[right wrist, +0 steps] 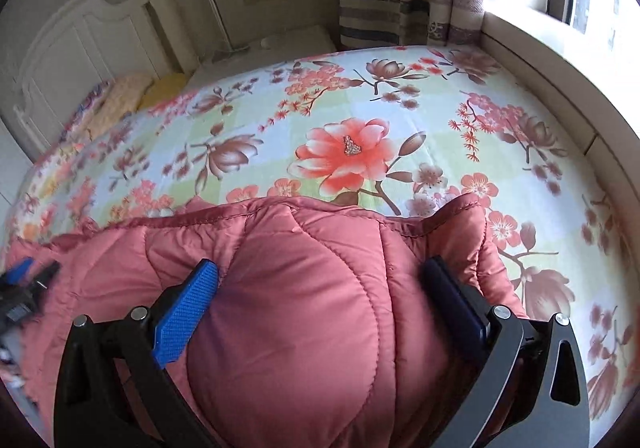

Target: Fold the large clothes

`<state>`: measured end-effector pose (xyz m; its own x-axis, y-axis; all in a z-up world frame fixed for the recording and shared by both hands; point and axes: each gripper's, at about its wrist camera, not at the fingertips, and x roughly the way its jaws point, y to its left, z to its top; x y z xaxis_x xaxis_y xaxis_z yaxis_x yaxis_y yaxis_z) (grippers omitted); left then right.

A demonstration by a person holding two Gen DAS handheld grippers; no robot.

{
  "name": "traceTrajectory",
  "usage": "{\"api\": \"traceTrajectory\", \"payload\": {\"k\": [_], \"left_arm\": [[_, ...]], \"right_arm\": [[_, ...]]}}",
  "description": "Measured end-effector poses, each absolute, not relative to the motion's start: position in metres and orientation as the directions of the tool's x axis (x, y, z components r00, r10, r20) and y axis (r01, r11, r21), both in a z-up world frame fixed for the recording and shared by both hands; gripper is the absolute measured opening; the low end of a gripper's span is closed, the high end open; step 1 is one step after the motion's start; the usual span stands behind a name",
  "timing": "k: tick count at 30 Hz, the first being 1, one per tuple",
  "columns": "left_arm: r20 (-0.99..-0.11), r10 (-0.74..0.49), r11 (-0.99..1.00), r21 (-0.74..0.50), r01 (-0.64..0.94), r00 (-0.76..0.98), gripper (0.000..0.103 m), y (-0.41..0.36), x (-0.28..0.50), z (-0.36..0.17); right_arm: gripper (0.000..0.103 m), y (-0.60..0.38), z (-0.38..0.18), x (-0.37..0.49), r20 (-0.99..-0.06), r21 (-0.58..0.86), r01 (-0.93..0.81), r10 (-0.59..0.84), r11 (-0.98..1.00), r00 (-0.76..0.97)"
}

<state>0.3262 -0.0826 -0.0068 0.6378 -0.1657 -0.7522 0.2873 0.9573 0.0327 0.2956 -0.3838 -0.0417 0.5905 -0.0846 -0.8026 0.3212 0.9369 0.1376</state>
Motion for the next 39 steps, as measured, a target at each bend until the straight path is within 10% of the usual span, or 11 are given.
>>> {"api": "traceTrajectory", "payload": {"k": [3,6,10,18,21,30,39], "left_arm": [[-0.655,-0.225,0.901,0.142,0.409,0.722,0.101,-0.126,0.288,0.019],[-0.739,-0.161,0.862,0.218,0.458,0.655,0.101,-0.156,0.296,-0.024],[-0.817,-0.253,0.89,0.013,0.455,0.519,0.101,-0.139,0.322,-0.044],[-0.761,-0.076,0.977,0.072,0.2,0.645,0.101,-0.033,0.353,-0.019],[-0.84,-0.205,0.976,-0.135,0.173,0.502,0.101,0.003,0.379,-0.053],[-0.828,-0.2,0.976,-0.122,0.179,0.524,0.101,0.001,0.38,-0.053],[-0.636,-0.209,0.973,-0.063,0.22,0.743,0.101,0.007,0.302,0.015]], "right_arm": [[0.099,-0.384,-0.043,0.297,-0.804,0.134,0.321,-0.086,0.937,0.588],[0.099,-0.384,-0.043,0.296,-0.804,0.135,0.32,-0.085,0.938,0.588],[0.099,-0.386,-0.043,0.295,-0.803,0.155,0.319,-0.069,0.935,0.592],[0.099,-0.383,-0.043,0.297,-0.806,0.135,0.319,-0.083,0.938,0.586],[0.099,-0.383,-0.043,0.298,-0.804,0.141,0.311,-0.074,0.94,0.589],[0.099,-0.382,-0.043,0.299,-0.805,0.135,0.312,-0.079,0.941,0.588],[0.098,-0.36,-0.009,0.267,-0.739,0.19,0.26,-0.036,0.947,0.673]]}}
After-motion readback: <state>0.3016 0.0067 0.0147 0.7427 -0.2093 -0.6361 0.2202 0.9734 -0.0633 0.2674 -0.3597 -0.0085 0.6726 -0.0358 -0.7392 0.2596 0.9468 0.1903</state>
